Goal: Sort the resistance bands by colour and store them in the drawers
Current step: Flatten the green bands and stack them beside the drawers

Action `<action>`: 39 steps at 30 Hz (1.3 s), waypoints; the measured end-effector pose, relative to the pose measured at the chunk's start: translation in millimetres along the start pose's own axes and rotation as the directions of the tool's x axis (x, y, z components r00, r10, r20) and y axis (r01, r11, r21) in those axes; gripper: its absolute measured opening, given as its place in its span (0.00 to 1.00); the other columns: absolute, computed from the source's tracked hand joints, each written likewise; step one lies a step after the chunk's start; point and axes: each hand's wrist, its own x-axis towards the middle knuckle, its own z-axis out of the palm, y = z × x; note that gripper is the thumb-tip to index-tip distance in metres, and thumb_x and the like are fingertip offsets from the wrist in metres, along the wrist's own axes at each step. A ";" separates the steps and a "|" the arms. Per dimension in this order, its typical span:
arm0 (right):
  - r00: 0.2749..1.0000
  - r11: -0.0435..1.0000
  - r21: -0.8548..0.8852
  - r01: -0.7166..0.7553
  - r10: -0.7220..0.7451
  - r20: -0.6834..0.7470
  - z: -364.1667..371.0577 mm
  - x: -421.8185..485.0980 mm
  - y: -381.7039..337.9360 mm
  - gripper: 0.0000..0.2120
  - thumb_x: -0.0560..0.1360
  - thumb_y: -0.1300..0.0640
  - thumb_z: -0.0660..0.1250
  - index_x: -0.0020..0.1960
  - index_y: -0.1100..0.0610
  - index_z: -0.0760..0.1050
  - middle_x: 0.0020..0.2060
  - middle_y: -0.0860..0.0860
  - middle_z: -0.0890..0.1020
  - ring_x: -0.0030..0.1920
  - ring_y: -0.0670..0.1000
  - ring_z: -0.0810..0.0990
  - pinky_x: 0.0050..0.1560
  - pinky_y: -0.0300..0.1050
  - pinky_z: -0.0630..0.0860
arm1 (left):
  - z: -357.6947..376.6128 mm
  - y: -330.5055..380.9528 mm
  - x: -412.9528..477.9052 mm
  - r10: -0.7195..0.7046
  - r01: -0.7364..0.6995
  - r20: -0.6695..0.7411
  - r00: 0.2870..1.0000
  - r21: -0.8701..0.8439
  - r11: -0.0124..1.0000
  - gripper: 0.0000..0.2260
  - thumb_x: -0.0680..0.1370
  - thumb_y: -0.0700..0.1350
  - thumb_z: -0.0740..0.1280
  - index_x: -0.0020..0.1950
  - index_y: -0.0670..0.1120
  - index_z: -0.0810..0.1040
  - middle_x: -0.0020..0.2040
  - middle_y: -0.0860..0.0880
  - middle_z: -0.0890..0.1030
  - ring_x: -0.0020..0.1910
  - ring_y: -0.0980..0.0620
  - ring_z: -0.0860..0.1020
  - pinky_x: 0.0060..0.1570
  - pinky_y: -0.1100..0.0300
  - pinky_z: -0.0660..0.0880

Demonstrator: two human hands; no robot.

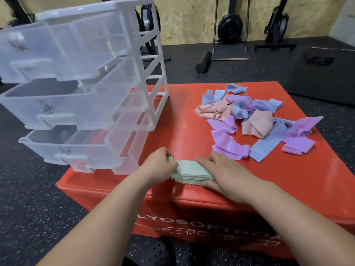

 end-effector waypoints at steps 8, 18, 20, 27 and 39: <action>0.999 0.992 -0.122 -0.019 0.015 -0.032 7.3 2.1 -12.1 0.35 0.80 0.31 0.52 0.82 0.44 0.54 0.62 0.50 0.70 0.59 0.56 0.72 0.55 0.53 0.71 | 13.0 -7.1 1.4 0.409 -0.338 -0.035 0.912 0.502 0.796 0.20 0.81 0.50 0.64 0.73 0.50 0.73 0.72 0.48 0.72 0.71 0.43 0.69 0.70 0.46 0.70; 0.995 0.963 0.255 -0.084 0.069 0.067 -12.7 -8.8 16.4 0.39 0.76 0.33 0.68 0.82 0.40 0.56 0.72 0.44 0.72 0.72 0.49 0.72 0.70 0.48 0.71 | 27.5 -16.2 4.8 0.628 -0.658 0.256 0.735 0.492 0.571 0.33 0.77 0.61 0.73 0.78 0.52 0.66 0.66 0.51 0.75 0.63 0.47 0.74 0.63 0.47 0.74; 0.997 0.966 0.246 -0.075 0.064 0.053 -15.2 -12.0 15.7 0.32 0.75 0.33 0.70 0.76 0.37 0.64 0.63 0.40 0.75 0.64 0.46 0.76 0.63 0.48 0.74 | 28.4 -17.1 5.8 0.637 -0.667 0.260 0.725 0.494 0.557 0.29 0.77 0.63 0.72 0.73 0.52 0.70 0.63 0.52 0.75 0.61 0.48 0.74 0.60 0.48 0.74; 0.984 0.965 0.197 -0.170 0.158 0.078 -17.1 -12.4 -0.9 0.40 0.73 0.29 0.69 0.79 0.44 0.64 0.65 0.45 0.72 0.66 0.50 0.74 0.64 0.47 0.73 | 34.4 -17.5 6.7 0.639 -0.671 0.252 0.727 0.458 0.583 0.28 0.79 0.67 0.65 0.73 0.53 0.71 0.63 0.53 0.75 0.60 0.49 0.72 0.60 0.47 0.75; 0.773 0.645 0.435 -0.628 0.582 0.254 -28.1 2.6 -24.2 0.17 0.73 0.43 0.74 0.46 0.57 0.83 0.38 0.53 0.83 0.38 0.53 0.81 0.40 0.46 0.74 | 34.5 -22.2 7.8 0.659 -0.689 0.225 0.717 0.371 0.623 0.26 0.76 0.68 0.70 0.68 0.54 0.77 0.55 0.54 0.76 0.51 0.50 0.71 0.54 0.46 0.75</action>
